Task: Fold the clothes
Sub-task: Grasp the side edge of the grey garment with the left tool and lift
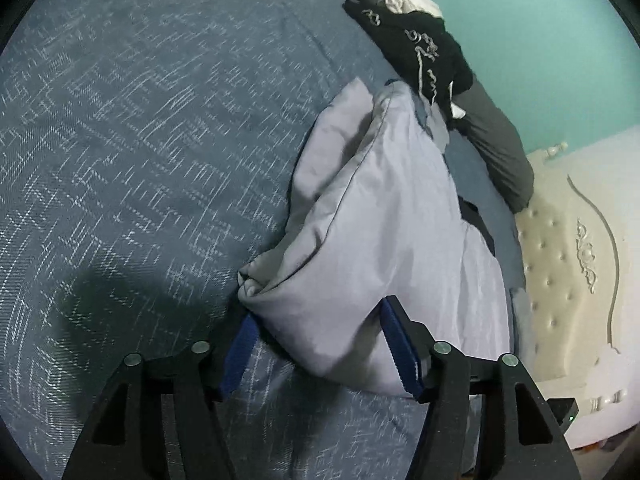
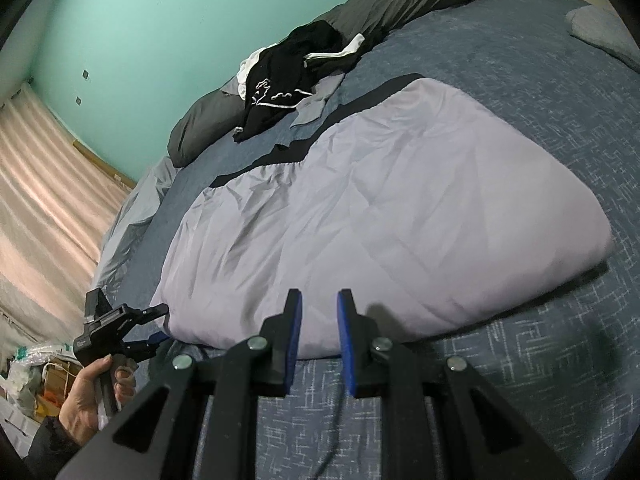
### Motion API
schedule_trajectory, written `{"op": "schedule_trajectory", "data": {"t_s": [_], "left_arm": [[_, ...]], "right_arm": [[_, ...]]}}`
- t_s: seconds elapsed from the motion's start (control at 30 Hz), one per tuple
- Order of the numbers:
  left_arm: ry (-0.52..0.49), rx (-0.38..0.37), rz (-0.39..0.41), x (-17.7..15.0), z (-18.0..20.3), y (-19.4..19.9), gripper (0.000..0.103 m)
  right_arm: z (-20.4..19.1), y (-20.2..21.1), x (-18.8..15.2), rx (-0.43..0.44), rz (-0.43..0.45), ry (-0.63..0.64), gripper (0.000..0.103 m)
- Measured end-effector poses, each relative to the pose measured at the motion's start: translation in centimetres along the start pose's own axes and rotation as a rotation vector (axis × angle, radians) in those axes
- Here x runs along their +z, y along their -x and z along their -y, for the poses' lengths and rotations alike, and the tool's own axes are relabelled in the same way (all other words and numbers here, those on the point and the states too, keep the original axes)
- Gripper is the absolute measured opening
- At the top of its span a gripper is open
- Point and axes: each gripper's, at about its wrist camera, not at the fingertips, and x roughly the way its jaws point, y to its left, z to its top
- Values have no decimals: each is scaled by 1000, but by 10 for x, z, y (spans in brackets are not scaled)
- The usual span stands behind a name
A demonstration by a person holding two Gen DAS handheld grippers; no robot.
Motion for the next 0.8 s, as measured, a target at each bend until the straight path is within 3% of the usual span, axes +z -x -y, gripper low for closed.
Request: {"op": "schedule_trajectory", "data": {"t_s": [0.03, 0.13, 0.27, 0.5, 0.8], "left_arm": [[-4, -3, 8, 0, 3, 1, 44], [-23, -12, 29, 1, 12, 5, 25], [-82, -18, 65, 3, 33, 15, 12], [-202, -40, 110, 4, 90, 31, 8], [-474, -102, 94, -9, 237, 8, 8]], "right_arm": [[1, 0, 0, 0, 1, -3, 17], [3, 1, 1, 2, 2, -8, 17], [5, 0, 1, 4, -2, -10, 17], [12, 5, 2, 9, 11, -28, 17], [35, 19, 5, 17, 27, -69, 17]]}}
